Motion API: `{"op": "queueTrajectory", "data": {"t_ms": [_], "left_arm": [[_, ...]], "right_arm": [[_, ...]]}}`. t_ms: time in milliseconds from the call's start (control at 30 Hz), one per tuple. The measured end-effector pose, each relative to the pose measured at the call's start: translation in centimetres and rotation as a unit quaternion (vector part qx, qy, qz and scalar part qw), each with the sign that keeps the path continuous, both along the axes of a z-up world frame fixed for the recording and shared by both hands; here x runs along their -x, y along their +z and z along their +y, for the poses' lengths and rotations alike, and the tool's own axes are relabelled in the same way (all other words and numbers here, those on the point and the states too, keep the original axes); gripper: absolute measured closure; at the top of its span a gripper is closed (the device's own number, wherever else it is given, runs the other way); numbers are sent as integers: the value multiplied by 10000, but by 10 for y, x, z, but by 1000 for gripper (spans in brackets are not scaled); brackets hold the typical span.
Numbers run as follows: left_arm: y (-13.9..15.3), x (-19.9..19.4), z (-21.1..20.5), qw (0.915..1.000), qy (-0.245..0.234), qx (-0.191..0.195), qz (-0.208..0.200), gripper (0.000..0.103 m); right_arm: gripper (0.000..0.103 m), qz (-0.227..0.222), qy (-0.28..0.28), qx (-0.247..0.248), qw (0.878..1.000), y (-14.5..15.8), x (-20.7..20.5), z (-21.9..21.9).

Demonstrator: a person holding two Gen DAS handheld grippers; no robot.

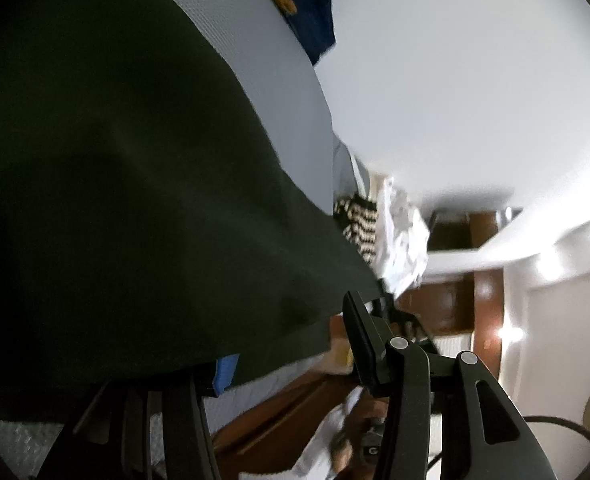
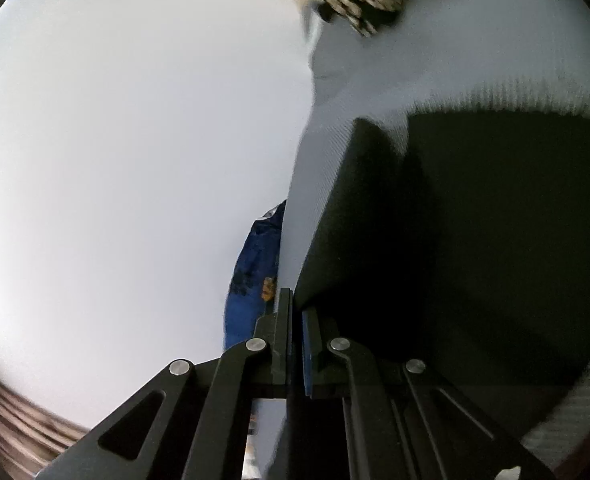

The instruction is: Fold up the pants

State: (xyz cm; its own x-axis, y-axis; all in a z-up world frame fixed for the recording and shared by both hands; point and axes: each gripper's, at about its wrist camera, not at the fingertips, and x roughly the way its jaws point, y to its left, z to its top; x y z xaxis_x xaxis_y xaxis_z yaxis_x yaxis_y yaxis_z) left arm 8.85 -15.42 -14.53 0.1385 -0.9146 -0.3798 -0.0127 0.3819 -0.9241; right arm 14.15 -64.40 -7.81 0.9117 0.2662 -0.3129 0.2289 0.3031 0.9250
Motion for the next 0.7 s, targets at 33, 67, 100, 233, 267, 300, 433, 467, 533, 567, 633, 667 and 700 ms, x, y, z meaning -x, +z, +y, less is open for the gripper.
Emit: {"op": "queueTrajectory", "data": {"t_ms": [33, 67, 100, 233, 267, 300, 433, 467, 533, 567, 633, 667, 700], "left_arm": [[1, 2, -1, 9999, -118, -55, -29, 55], [1, 4, -2, 9996, -247, -120, -55, 55], [1, 7, -4, 9989, -410, -209, -68, 55], [-11, 17, -16, 9904, -1150, -764, 7, 55], [-15, 20, -18, 9877, -1281, -897, 24, 55], [-19, 23, -19, 9852, -1368, -1030, 26, 55], [-13, 25, -23, 9790, -1551, -1291, -279, 55], [-12, 26, -24, 9770, -1613, -1352, -327, 55], [-11, 29, -26, 9755, -1697, -1368, -310, 55], [-12, 29, -27, 9740, -1746, -1416, -286, 55], [-11, 28, -29, 9715, -1826, -1484, -271, 55], [-11, 28, -28, 9712, -1837, -1493, -291, 55], [-11, 28, -27, 9701, -1871, -1517, -306, 55]], "right_arm": [[97, -7, 26, 287, 9996, 9, 5, 2], [97, 28, 69, 786, 9969, 21, 14, 6], [97, 48, 111, 1017, 9947, 26, 21, 9], [98, 799, 133, 1289, 9883, -1, 46, 10], [98, 983, 130, 1268, 9870, -10, 51, 8], [98, 1157, 149, 1204, 9859, -22, 55, 7], [98, 1340, 29, 579, 9893, -54, 69, -3], [97, 1323, 18, 501, 9899, -55, 71, -3], [97, 1195, -24, 303, 9924, -58, 75, -7], [95, 1172, -106, 289, 9926, -57, 77, -11], [94, 1102, -179, 75, 9937, -59, 80, -22], [92, 1094, -215, -56, 9937, -56, 82, -23], [90, 1112, -299, -279, 9930, -61, 84, -28]]}}
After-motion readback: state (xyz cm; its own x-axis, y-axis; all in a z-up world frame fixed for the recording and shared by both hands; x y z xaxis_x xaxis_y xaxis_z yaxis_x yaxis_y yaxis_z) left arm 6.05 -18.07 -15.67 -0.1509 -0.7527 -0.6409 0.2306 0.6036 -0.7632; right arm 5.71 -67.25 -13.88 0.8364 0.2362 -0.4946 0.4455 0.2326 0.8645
